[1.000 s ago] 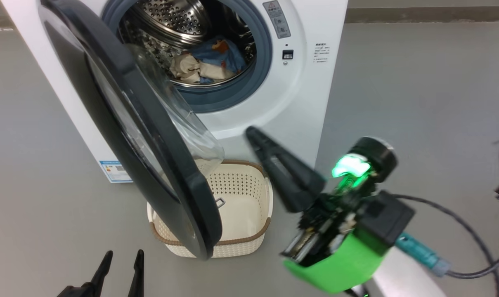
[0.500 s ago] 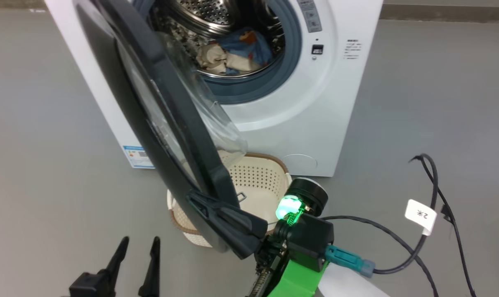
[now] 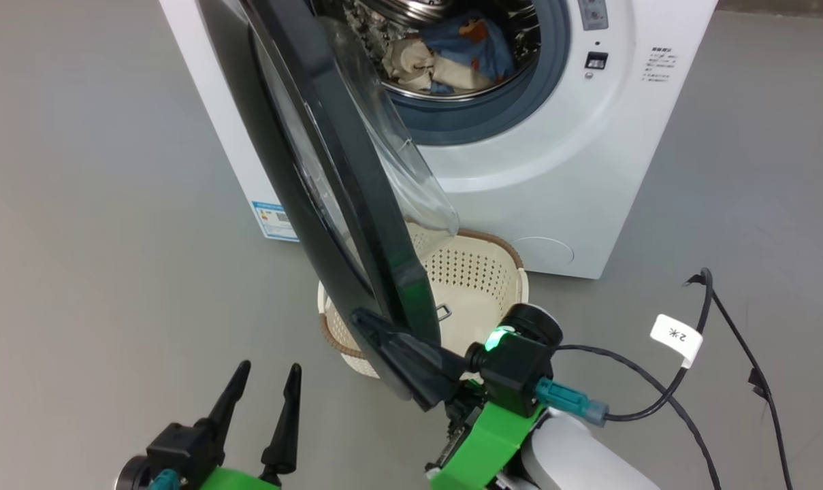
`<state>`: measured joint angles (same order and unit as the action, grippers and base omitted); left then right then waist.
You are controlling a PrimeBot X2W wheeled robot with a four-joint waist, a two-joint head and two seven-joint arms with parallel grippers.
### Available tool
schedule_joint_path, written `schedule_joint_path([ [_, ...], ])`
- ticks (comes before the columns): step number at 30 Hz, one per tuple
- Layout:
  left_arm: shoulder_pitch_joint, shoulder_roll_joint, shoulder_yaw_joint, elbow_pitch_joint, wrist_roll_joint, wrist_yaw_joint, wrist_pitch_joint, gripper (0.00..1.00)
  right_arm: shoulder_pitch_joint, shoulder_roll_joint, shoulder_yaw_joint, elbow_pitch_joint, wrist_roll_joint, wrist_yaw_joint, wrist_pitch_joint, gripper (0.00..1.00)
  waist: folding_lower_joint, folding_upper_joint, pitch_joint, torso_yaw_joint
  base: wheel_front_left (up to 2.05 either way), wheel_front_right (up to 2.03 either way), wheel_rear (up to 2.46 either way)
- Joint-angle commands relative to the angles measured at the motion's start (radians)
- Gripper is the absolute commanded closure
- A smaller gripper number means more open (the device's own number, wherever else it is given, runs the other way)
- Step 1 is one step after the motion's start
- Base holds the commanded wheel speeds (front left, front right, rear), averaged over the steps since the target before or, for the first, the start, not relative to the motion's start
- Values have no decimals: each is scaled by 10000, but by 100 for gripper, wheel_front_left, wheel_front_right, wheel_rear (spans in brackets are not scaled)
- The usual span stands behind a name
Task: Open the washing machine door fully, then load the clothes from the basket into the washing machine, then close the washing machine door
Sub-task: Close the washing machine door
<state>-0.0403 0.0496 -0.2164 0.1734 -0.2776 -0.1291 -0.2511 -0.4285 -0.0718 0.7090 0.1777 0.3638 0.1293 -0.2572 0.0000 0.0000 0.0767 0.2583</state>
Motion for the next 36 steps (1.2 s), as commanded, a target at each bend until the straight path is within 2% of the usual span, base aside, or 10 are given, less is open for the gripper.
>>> schedule_joint_path([
  [1,-455,65,250,-312,-45,-15,-107,0,2,215,21,-164,50,14,-46,100,0,0,181,147,0,0,0],
  [21,-738,17,166,-434,-60,-15,-107,0,16,215,-46,204,107,14,-46,100,0,0,849,461,0,0,0],
  [36,-807,8,257,-529,-190,-15,-107,0,-56,216,-506,285,4,14,-46,100,0,0,1083,405,0,0,0],
])
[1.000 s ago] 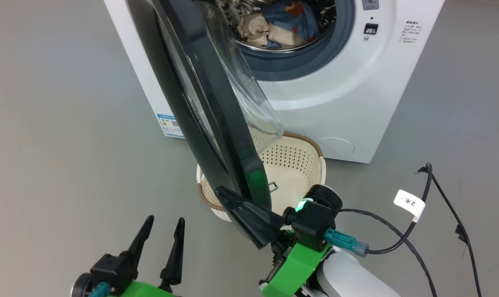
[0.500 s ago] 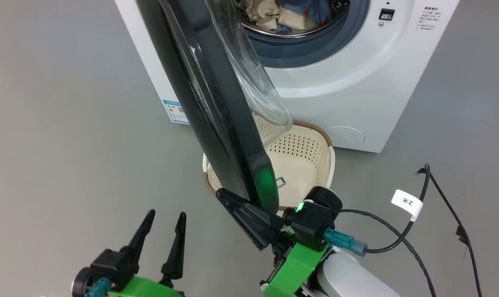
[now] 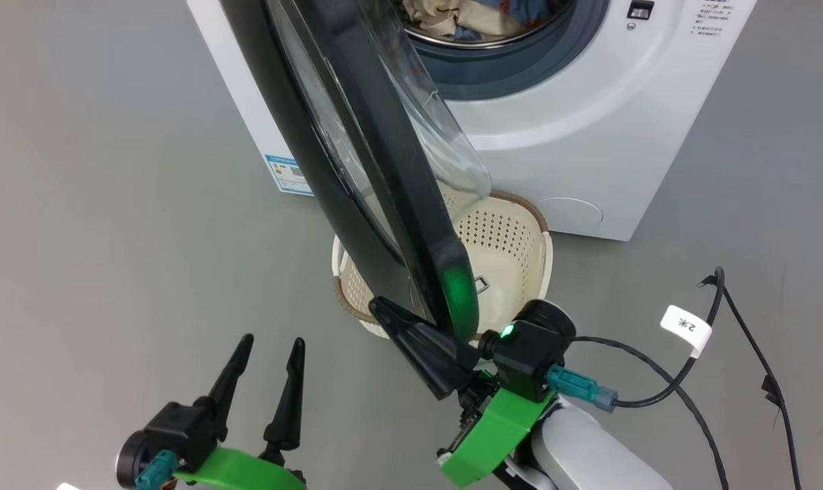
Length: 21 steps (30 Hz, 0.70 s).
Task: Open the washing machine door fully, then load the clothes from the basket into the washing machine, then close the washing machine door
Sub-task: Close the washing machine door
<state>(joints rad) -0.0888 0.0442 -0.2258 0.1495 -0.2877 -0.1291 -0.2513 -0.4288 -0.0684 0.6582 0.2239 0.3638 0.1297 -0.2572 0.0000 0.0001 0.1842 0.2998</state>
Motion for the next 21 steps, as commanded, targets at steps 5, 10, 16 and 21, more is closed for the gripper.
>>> schedule_joint_path([
  [5,-337,62,361,-337,-105,-15,-105,0,-97,181,-309,-128,-110,10,-46,100,0,-1,94,-106,0,0,0],
  [10,-398,61,308,-400,-120,-15,-105,0,-201,181,-745,-113,-217,10,-46,100,0,-1,290,-233,0,0,0],
  [16,-499,61,301,-450,-126,-15,-105,0,-408,181,-1202,-133,-349,10,-46,100,0,-1,585,-386,0,0,0],
  [21,-574,61,321,-487,-101,-15,-105,0,-612,181,-1618,-196,-505,10,-46,100,0,-1,834,-496,0,0,0],
])
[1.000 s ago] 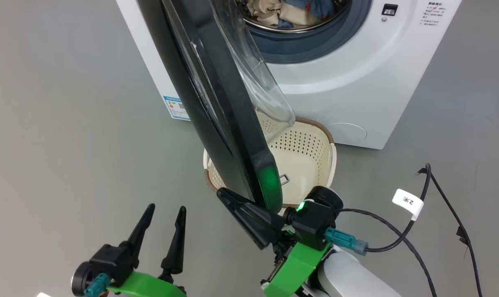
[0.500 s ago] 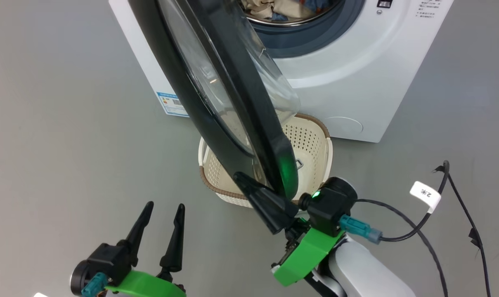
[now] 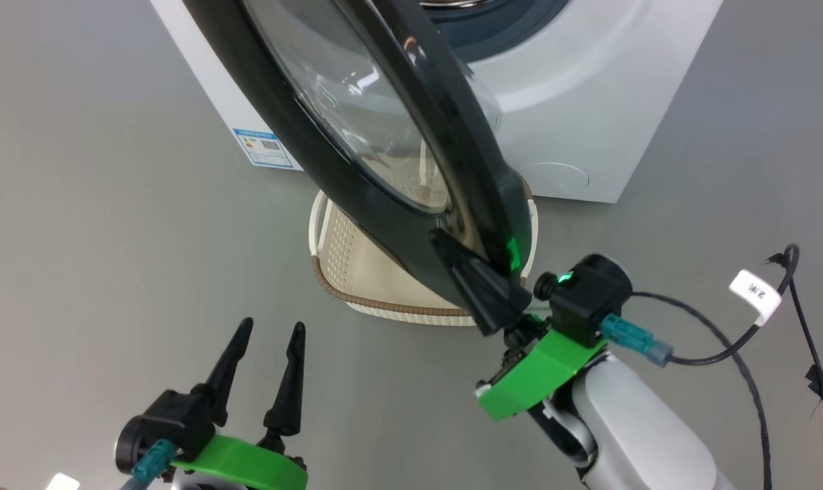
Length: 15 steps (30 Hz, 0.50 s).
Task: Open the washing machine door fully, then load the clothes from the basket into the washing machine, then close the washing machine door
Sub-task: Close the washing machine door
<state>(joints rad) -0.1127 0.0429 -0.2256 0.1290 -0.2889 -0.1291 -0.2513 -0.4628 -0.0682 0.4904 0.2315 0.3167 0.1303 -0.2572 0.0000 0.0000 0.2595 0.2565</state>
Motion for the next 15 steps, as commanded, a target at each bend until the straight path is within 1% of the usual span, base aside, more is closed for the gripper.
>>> schedule_joint_path([
  [1,-345,74,333,-287,-80,-15,-105,0,-316,179,-26,-297,-64,4,-46,100,0,0,122,-85,0,0,0],
  [15,-650,74,409,-428,49,-15,-105,0,-1159,179,-1176,-551,-414,4,-46,100,0,0,979,-434,0,0,0],
])
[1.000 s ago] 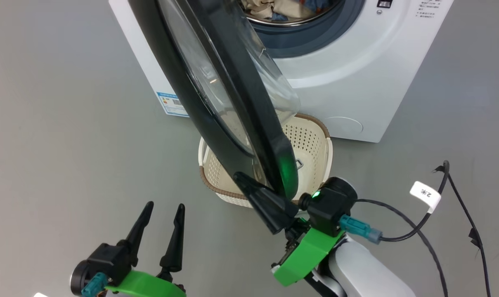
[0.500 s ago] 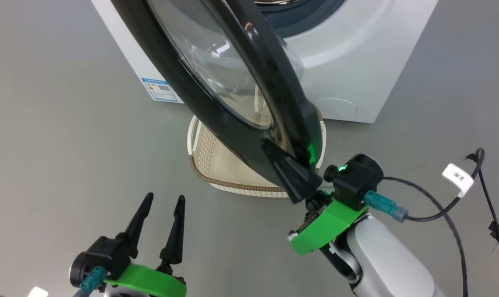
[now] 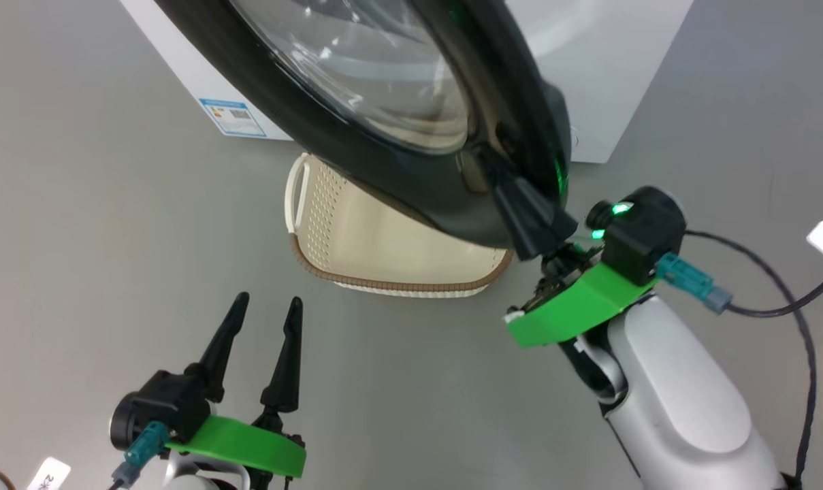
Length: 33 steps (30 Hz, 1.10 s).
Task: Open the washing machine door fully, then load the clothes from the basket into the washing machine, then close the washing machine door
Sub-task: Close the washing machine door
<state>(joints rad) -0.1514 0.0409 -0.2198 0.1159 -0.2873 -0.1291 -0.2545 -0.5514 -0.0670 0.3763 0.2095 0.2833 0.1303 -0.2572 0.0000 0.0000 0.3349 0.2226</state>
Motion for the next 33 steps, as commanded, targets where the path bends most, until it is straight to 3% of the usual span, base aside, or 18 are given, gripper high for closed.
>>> schedule_joint_path([
  [1,-263,93,351,-297,34,-15,-72,0,-273,168,-35,-331,-80,4,-46,100,0,0,225,-94,0,0,0],
  [10,-511,93,425,-511,32,-15,-72,0,-1152,45,-641,-463,-334,4,-46,100,0,0,963,-130,0,0,0],
  [33,-867,93,317,-1528,-507,-15,-72,0,-3928,-1493,-1329,-314,-518,4,-46,100,0,0,2993,631,0,0,0],
])
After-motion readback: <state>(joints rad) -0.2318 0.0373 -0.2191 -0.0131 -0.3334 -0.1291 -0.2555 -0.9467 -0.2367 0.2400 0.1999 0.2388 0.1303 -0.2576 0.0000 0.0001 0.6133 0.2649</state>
